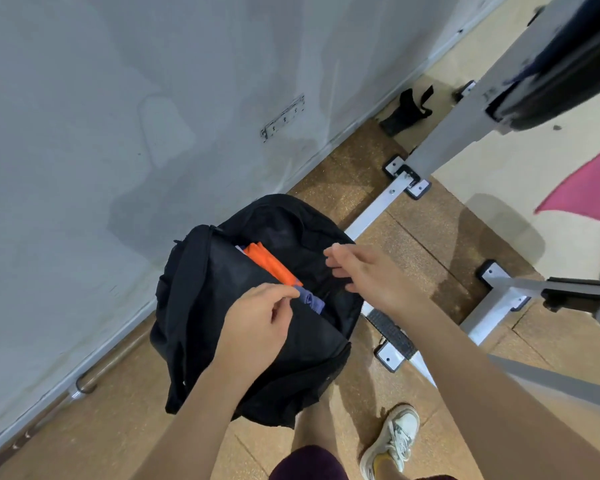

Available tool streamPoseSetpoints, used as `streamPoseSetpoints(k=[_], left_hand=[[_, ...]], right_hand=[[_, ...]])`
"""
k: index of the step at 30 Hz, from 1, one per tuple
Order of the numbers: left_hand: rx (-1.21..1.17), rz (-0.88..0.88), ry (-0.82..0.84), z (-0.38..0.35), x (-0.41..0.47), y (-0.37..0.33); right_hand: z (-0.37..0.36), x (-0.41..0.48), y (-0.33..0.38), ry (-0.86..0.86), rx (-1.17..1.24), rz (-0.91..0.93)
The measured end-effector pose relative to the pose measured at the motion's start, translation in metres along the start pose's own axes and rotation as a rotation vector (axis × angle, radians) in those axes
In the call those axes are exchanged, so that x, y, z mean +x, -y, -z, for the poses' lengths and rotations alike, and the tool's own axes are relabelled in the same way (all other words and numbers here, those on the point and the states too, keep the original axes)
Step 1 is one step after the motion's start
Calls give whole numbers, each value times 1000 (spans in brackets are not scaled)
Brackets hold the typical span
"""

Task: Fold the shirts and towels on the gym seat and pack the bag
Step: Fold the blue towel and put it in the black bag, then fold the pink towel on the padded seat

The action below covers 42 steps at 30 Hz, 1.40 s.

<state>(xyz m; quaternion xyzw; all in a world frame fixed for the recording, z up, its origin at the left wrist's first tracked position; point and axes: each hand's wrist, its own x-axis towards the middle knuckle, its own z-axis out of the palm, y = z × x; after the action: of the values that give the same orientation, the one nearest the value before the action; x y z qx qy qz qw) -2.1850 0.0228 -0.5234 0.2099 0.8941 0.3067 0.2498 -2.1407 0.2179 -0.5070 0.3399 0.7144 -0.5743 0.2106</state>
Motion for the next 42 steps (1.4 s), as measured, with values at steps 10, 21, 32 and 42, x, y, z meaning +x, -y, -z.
streamPoseSetpoints(k=[10,21,32,42], left_hand=[[-313,-26,-155,51,-83,-156],[-211,-298,-209,27,-181,-322],[-234,-345,-190,53,-146,-404],[-532,-155,-214,74,-40,-429]], right_hand=[[85,-198,25,-311,-163,394],[216,-374,-35,-581,95,502],[258,-392,-48,-487,638,385],[257,-330,59,-369,664,419]])
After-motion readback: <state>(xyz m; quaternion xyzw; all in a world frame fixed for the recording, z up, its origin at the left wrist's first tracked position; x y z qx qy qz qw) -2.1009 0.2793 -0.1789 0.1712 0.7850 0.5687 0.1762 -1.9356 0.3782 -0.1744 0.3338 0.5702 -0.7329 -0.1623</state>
